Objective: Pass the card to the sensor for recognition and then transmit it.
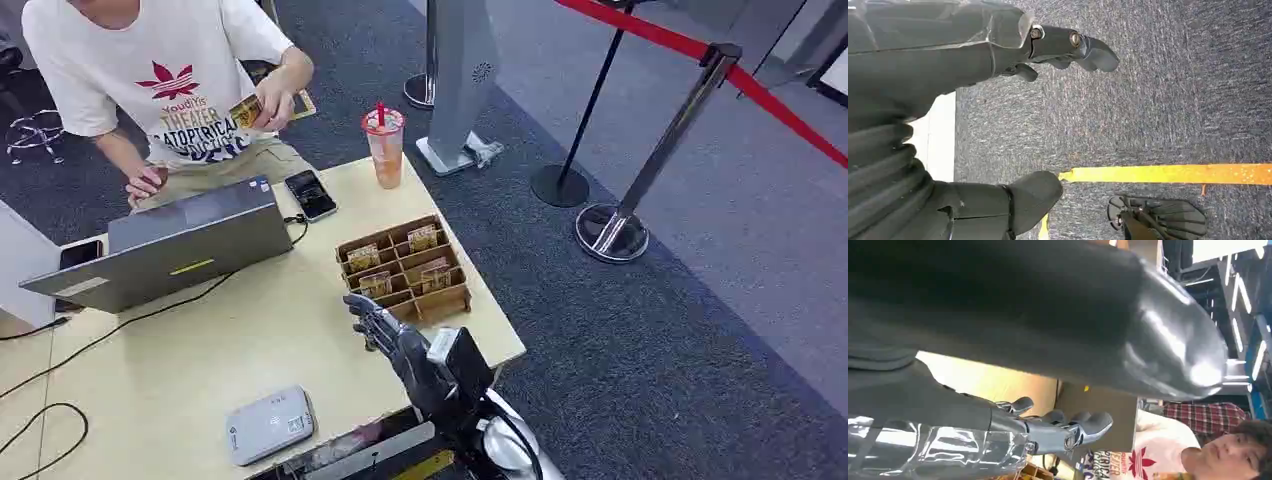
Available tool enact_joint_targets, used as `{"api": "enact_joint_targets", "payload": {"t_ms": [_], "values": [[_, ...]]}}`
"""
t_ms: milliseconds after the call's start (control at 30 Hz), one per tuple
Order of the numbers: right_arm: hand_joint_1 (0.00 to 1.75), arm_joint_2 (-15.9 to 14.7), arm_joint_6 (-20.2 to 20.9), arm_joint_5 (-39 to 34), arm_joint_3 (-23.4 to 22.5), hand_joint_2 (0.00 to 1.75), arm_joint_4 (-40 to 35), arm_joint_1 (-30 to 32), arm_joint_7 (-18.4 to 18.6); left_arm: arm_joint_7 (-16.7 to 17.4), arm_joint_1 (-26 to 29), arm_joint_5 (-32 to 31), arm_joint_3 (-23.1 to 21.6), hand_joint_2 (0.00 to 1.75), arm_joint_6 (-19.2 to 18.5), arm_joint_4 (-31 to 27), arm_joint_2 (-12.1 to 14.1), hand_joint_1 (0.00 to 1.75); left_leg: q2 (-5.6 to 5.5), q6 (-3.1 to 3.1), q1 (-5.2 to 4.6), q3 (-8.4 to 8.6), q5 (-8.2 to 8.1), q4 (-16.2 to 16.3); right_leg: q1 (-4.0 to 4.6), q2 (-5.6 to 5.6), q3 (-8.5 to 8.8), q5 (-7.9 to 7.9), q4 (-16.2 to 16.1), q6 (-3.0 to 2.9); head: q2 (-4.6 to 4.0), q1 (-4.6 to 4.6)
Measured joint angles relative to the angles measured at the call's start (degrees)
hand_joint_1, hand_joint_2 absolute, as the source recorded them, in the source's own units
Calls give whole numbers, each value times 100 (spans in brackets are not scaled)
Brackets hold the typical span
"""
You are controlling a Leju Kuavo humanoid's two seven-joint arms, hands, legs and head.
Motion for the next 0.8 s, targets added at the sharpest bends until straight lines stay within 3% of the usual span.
{"api": "enact_joint_targets", "payload": {"t_ms": [67, 100, 467, 567, 733, 800], "values": [[0, 0, 31, 2, 0, 0, 0, -1, 0, 0, 0, 2, 0, 175, 0, 0, 0, 0, 0, 0, 0, 0, 0, 0, 0, 0, 0, 0, 0, 0, 0, 0], [0, 2, 42, 2, 0, 175, 0, -2, 0, 0, 0, 4, 0, 175, 2, 0, 0, 0, 0, 0, 0, 0, 0, 0, 0, 0, 0, 0, 0, 0, 0, 0], [0, 2, -103, 355, 2, 175, 28, -168, -7, -2, 16, 70, 0, 175, 11, 0, 0, 0, 0, 0, 0, 0, 0, 0, 0, 0, 0, 0, 0, 0, 0, 0], [0, 2, -856, 1379, 15, 175, -24, -219, -28, 0, 31, 68, 2, 175, 15, 0, 0, 0, 0, 0, 0, -1, 0, 0, 0, 0, 0, 0, 0, 0, 0, 2], [0, 2, -3231, 4680, 203, 175, -197, -516, -39, 7, 38, 42, 2, 175, 15, -2, 0, 0, 3, 0, 0, 2, 0, 0, 0, 2, 1, 0, 0, 0, 0, 0], [0, 2, -3767, 5409, 328, 175, -194, -666, -35, 2, 33, 17, 2, 175, 15, -2, 0, 0, 4, 0, 0, 2, 1, 0, 0, 2, 1, 0, 1, 0, 0, 0]]}}
